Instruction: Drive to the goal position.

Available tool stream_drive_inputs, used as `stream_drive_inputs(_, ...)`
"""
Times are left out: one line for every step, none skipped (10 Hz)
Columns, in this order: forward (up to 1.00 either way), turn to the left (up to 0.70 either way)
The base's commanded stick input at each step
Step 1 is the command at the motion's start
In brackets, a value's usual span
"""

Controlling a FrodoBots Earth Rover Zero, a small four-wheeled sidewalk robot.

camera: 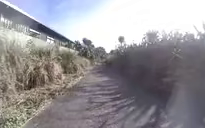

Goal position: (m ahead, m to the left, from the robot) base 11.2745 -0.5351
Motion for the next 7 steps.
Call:
stream_drive_inputs(0.23,0.00)
stream_drive_inputs(0.23,0.00)
stream_drive_inputs(0.23,0.00)
stream_drive_inputs(0.23,0.00)
stream_drive_inputs(0.23,0.00)
stream_drive_inputs(0.23,0.00)
stream_drive_inputs(0.23,0.00)
